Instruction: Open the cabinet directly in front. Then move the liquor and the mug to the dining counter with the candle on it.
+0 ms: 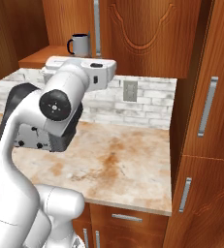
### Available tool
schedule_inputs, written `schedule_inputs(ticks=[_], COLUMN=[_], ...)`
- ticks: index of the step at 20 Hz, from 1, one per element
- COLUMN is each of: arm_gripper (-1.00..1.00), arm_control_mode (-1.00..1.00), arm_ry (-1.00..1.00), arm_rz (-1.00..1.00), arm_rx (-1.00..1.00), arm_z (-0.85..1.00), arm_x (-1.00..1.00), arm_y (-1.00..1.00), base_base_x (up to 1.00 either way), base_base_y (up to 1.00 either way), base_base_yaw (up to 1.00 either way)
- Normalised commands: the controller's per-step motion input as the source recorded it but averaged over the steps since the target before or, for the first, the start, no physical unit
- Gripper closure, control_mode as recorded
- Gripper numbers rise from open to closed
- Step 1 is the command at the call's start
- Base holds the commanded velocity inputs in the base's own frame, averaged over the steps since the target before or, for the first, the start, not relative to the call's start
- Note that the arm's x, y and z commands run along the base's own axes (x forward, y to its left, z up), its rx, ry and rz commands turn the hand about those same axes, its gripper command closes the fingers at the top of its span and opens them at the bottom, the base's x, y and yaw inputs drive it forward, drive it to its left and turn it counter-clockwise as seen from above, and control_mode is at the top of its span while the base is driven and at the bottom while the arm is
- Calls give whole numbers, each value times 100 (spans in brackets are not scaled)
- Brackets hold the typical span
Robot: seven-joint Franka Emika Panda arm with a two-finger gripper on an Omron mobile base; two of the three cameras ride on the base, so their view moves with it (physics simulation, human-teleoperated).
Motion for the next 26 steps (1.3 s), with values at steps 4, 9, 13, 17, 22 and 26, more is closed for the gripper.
schedule_inputs(ticks=[4,9,13,17,22,26], arm_gripper=[-100,-100,-100,-100,-100,-100], arm_control_mode=[-100,-100,-100,-100,-100,-100], arm_ry=[3,4,3,2,2,5], arm_rz=[0,0,0,4,2,0], arm_rx=[0,0,0,0,0,0], arm_z=[0,0,0,0,-5,-38], arm_x=[67,87,99,100,100,100], arm_y=[0,0,-4,-23,-14,-3], base_base_x=[0,0,0,0,0,0], base_base_y=[0,0,0,0,0,0], base_base_yaw=[0,0,0,0,0,0])
